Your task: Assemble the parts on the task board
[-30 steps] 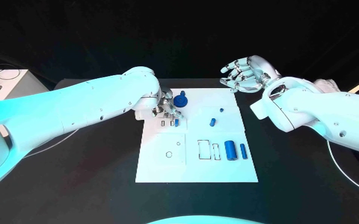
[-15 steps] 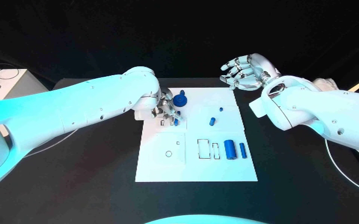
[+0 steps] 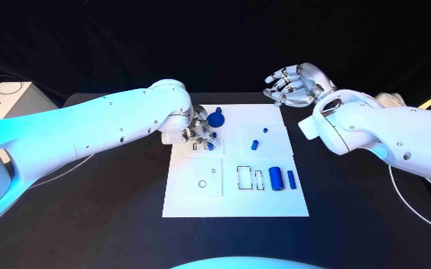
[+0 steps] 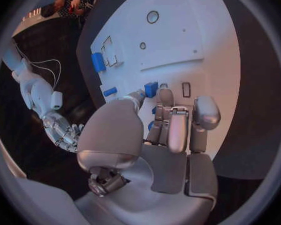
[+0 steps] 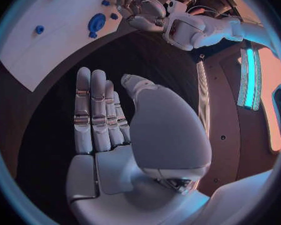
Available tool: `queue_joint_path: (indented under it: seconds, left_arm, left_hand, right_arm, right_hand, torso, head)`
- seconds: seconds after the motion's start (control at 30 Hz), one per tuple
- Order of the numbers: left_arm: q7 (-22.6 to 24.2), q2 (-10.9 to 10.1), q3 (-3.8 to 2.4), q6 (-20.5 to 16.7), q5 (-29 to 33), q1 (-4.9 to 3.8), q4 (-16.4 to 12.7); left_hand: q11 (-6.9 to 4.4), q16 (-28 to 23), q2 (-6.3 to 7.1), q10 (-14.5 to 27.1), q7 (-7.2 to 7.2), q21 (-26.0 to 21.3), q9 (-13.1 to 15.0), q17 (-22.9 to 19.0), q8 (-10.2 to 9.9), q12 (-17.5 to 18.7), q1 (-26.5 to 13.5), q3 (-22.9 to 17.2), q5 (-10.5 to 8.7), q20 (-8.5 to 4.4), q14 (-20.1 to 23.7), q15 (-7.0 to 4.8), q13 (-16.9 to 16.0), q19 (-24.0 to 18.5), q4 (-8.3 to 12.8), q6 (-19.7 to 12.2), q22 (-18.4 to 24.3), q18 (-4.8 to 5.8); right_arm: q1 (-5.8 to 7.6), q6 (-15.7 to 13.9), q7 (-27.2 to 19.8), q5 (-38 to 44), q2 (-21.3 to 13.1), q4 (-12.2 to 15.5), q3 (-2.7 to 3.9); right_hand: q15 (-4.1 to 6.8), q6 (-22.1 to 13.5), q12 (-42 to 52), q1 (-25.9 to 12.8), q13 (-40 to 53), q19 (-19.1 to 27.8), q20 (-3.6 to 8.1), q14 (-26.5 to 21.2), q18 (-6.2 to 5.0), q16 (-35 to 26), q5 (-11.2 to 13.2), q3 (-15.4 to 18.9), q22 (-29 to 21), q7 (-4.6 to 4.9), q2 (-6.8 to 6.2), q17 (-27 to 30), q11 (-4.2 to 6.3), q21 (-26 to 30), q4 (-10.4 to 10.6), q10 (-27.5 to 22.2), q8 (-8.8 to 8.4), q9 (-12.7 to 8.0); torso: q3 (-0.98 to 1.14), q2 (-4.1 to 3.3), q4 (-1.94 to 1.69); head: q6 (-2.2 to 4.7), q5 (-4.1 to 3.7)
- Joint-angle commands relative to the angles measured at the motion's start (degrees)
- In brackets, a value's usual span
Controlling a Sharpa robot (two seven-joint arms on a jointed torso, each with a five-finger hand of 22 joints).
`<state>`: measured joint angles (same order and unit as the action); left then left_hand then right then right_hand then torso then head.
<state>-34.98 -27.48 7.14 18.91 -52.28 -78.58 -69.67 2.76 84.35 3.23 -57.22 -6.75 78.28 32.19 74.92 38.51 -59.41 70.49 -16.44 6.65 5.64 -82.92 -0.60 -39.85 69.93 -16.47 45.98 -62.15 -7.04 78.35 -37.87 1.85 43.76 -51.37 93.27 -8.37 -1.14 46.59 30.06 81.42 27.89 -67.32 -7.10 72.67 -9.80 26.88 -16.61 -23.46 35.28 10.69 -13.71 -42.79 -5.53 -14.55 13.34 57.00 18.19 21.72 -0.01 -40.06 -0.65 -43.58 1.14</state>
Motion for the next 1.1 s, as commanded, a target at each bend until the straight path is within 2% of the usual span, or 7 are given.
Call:
queue_joint_path:
  seconds: [0.03,0.47,0.57,0.67,0.9,1.07,1.1]
  left_arm:
    - [0.35,0.16,0.00,1.07,1.65,-0.03,-0.01]
    - [1.45,0.14,0.06,0.65,3.03,-0.01,0.36]
    - [1.99,-0.17,0.07,-1.08,3.82,0.00,0.34]
    - [2.45,-0.69,0.07,-3.05,4.41,0.00,0.11]
    - [2.85,-2.03,0.05,-6.21,6.00,0.00,-0.81]
    - [3.03,-3.24,0.04,-8.81,7.18,-0.01,-2.07]
    - [3.09,-3.46,0.04,-9.33,7.23,-0.01,-2.33]
  left_hand:
    - [-0.10,0.33,0.05,0.39,0.09,0.29,0.20,1.51,0.14,0.43,1.06,-0.86,0.31,0.12,-0.30,0.03,0.17,-0.14,0.04,-0.47,-0.05,1.12]
    - [-0.59,0.78,0.86,-0.20,0.55,0.74,1.40,2.84,-0.32,1.11,4.04,-8.36,0.26,-0.19,-0.97,-0.37,0.75,0.19,0.40,0.19,-0.83,1.25]
    - [-1.07,1.18,2.77,-1.80,0.50,1.31,2.90,4.01,-0.14,1.52,5.78,-18.65,0.02,-0.70,-1.68,-1.06,0.48,0.88,3.66,0.70,-1.81,1.41]
    - [-1.17,1.68,4.60,-3.64,0.98,1.81,5.18,5.39,1.06,1.04,3.11,-27.29,0.16,-0.86,-2.45,-0.92,-0.40,1.49,7.38,0.62,-2.66,1.57]
    - [-1.57,2.66,6.47,-6.41,1.34,3.09,7.58,7.80,2.58,-0.99,-0.75,-33.96,1.26,-1.23,-3.79,-1.39,-3.14,3.46,11.82,1.22,-5.16,2.06]
    - [-2.19,3.65,8.04,-9.26,1.96,4.26,9.10,10.20,3.45,-2.96,-3.98,-36.06,8.26,-1.81,-5.03,-2.01,-5.85,5.47,14.36,2.50,-7.63,2.56]
    - [-2.48,4.01,8.76,-10.28,2.20,4.65,9.43,11.05,3.73,-3.67,-4.75,-36.36,11.92,-2.04,-5.44,-2.26,-6.84,6.17,14.92,3.17,-8.47,2.73]
  right_arm:
    - [0.00,-0.07,-0.30,0.04,0.14,-0.08,-0.01]
    - [-0.11,0.14,0.13,0.03,0.61,-0.56,-0.09]
    - [-0.13,0.19,0.23,0.02,0.65,-0.63,-0.10]
    - [-0.14,0.26,0.31,0.02,0.62,-0.66,-0.11]
    - [-0.16,0.38,0.43,0.02,0.53,-0.78,-0.12]
    - [-0.17,0.49,0.56,0.02,0.45,-0.92,-0.14]
    - [-0.18,0.54,0.59,0.05,0.43,-0.93,-0.14]
  right_hand:
    - [-0.47,-0.34,-0.29,-0.63,-0.08,0.04,-0.30,-0.10,-0.54,-0.30,-0.19,-0.08,-0.06,0.01,-0.16,-0.07,-0.45,0.18,-0.26,0.04,0.31,0.06]
    - [-0.60,-0.61,-0.45,-0.86,-0.76,0.18,-0.42,-0.27,-0.51,-1.13,-0.60,-0.15,-0.62,0.09,-0.22,-0.22,-0.56,0.73,-0.46,0.01,0.44,0.09]
    - [-0.65,-0.65,-0.47,-0.94,-0.93,0.24,-0.47,-0.36,-0.50,-1.37,-0.67,-0.16,-0.79,0.12,-0.20,-0.26,-0.58,0.89,-0.50,0.03,0.49,0.10]
    - [-0.67,-0.68,-0.49,-0.99,-1.02,0.26,-0.49,-0.39,-0.50,-1.48,-0.72,-0.17,-0.86,0.13,-0.20,-0.28,-0.60,0.97,-0.51,0.02,0.51,0.10]
    - [-0.73,-0.77,-0.55,-1.14,-1.25,0.32,-0.54,-0.46,-0.50,-1.75,-0.82,-0.17,-1.06,0.17,-0.20,-0.35,-0.65,1.16,-0.52,-0.03,0.55,0.11]
    - [-0.80,-0.94,-0.63,-1.31,-1.52,0.39,-0.61,-0.56,-0.49,-2.06,-0.88,-0.16,-1.30,0.23,-0.23,-0.44,-0.73,1.39,-0.54,-0.16,0.58,0.11]
    - [-0.83,-1.01,-0.66,-1.37,-1.61,0.42,-0.64,-0.60,-0.49,-2.17,-0.90,-0.15,-1.39,0.25,-0.24,-0.47,-0.75,1.48,-0.55,-0.21,0.58,0.10]
  torso:
    - [0.01,0.01,0.00]
    - [0.07,-0.01,-0.04]
    - [0.03,0.00,-0.02]
    - [0.01,0.02,-0.04]
    - [0.02,0.08,-0.10]
    - [0.01,0.11,-0.11]
    - [0.01,0.08,-0.09]
  head:
    - [-0.13,0.04]
    - [-0.38,0.34]
    - [-0.43,0.36]
    - [-0.49,0.25]
    - [-0.52,0.24]
    - [-0.62,0.30]
    - [-0.57,0.34]
